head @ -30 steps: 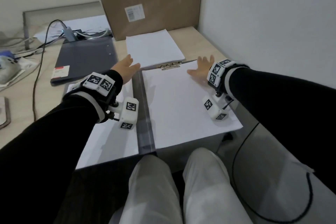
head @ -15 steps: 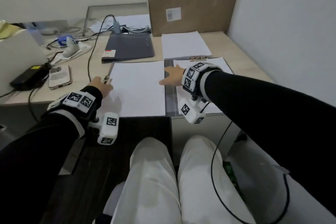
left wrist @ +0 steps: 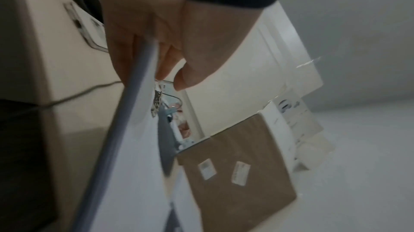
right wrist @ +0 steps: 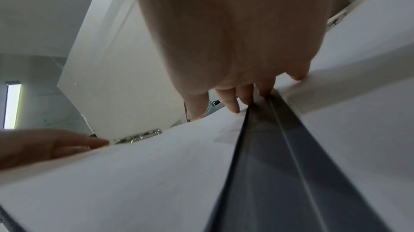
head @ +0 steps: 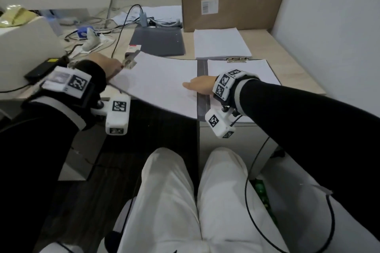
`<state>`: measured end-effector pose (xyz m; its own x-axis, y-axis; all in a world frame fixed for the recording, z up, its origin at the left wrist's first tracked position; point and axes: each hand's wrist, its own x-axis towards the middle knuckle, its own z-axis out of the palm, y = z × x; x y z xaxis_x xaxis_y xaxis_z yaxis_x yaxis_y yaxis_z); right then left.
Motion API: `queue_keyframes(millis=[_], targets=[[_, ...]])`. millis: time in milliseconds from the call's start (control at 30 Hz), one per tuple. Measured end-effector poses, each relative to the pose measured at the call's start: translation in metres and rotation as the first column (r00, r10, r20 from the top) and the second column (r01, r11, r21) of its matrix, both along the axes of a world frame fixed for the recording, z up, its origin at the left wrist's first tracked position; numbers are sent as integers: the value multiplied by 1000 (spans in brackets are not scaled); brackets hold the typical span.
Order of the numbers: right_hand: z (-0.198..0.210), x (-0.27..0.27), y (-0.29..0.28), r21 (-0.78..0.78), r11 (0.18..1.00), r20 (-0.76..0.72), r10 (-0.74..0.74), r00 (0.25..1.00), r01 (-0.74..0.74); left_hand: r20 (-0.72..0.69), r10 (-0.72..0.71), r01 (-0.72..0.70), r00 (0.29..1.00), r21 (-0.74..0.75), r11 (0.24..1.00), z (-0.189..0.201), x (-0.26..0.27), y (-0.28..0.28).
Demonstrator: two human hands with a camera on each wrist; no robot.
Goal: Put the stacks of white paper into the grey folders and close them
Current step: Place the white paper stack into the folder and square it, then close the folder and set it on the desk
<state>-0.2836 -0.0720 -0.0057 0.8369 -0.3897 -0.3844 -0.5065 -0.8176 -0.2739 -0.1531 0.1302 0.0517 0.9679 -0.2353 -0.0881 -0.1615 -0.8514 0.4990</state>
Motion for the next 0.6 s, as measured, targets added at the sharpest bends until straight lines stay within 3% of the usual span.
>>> queue_keyframes(millis=[67, 100, 200, 267, 333, 467, 600], targets=[[10, -1, 3, 37, 999, 56, -35, 998, 33, -50, -30, 15, 998, -283, 959, 21, -12, -5], [17, -3, 5, 74, 996, 110, -56, 992, 48, -109, -82, 25, 991, -443, 896, 30, -20, -9], [38, -7, 5, 240, 969, 307, -131, 943, 56, -221, -340, 43, 914, -782, 622, 52, -44, -25], [53, -12, 3, 385, 921, 395, -222, 891, 59, -197, -490, 112, 849, -839, 532, 56, -53, -41], [66, -20, -2, 475, 879, 482, -304, 822, 47, -159, -585, 198, 795, -843, 499, 55, -70, -64], [86, -52, -28, 519, 855, 650, -394, 650, 0, -92, -660, 340, 745, -800, 495, 44, -109, -108], [81, -94, -61, 599, 799, 638, -520, 567, 59, -62, -699, 465, 712, -705, 536, 23, -137, -143]])
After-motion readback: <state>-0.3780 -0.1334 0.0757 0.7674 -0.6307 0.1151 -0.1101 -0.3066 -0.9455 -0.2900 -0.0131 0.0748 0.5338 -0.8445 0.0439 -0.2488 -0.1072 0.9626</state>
